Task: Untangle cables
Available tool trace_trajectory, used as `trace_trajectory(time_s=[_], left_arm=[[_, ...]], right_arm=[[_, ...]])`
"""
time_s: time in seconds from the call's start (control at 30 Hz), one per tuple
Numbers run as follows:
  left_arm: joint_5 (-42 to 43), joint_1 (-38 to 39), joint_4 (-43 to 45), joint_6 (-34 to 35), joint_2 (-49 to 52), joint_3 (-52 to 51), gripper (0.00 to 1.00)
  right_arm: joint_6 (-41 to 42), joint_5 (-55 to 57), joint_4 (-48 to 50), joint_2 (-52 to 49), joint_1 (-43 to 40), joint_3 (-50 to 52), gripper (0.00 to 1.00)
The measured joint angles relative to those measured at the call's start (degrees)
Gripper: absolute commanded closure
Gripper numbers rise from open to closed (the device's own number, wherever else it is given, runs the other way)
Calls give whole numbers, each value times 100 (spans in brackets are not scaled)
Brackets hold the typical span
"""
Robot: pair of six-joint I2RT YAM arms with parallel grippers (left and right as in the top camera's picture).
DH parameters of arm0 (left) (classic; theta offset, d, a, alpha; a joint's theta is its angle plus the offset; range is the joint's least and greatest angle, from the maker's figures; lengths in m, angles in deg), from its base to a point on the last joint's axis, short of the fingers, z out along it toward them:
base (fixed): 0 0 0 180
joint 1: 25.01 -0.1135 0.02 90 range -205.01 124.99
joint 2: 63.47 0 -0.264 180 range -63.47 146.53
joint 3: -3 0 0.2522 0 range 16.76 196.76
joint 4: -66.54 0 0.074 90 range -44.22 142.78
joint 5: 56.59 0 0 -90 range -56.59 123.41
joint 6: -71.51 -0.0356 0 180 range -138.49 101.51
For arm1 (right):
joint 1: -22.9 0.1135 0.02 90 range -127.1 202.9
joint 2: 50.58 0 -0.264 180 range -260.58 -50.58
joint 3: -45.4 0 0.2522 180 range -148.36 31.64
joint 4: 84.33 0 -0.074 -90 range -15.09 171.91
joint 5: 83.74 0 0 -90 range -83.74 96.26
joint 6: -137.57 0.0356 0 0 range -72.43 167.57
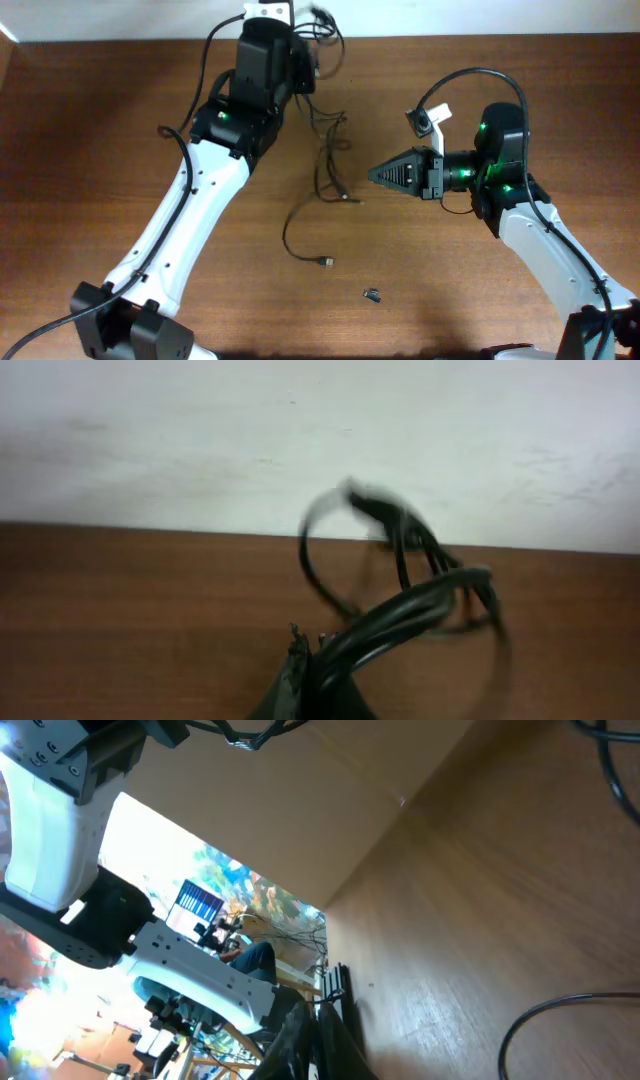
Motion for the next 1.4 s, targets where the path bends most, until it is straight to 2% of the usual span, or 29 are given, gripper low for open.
trace_trajectory(time_s=[0.03, 0.1, 0.2, 0.3, 0.37, 0.47, 0.63, 0.87, 1.0, 1.13, 1.4], left_arm=[[0, 9, -37, 76, 0, 0, 100], [0, 17, -251, 111, 0, 0, 100], [52, 17, -461, -162, 0, 2, 100], [439, 17, -695, -977, 0, 2, 100], [946, 17, -863, -1733, 0, 2, 100], [1755, 20, -1104, -2889, 0, 2, 100], [2326, 24, -1235, -3910, 0, 2, 100], [3005, 24, -1233, -4509, 0, 2, 100], [3300, 24, -1233, -4693, 0, 2, 100], [3399, 24, -1228, -4776, 0, 2, 100], [3399, 24, -1193, -4778, 0, 2, 100]], right_arm=[[-24, 7, 0, 0, 0, 0, 80], [-48, 133, -2, 0, 0, 0, 62], [173, 544, 4, 0, 0, 0, 47], [723, 1130, 26, 0, 0, 2, 33], [1119, 1429, 247, 0, 0, 2, 29], [1886, 1727, 986, 0, 0, 13, 29], [3001, 2059, 1681, 0, 0, 17, 37], [3547, 2291, 1679, 0, 0, 17, 37], [3582, 2310, 1266, 0, 0, 17, 37], [3585, 2310, 752, 0, 0, 20, 37], [3541, 2310, 645, 0, 0, 20, 37]])
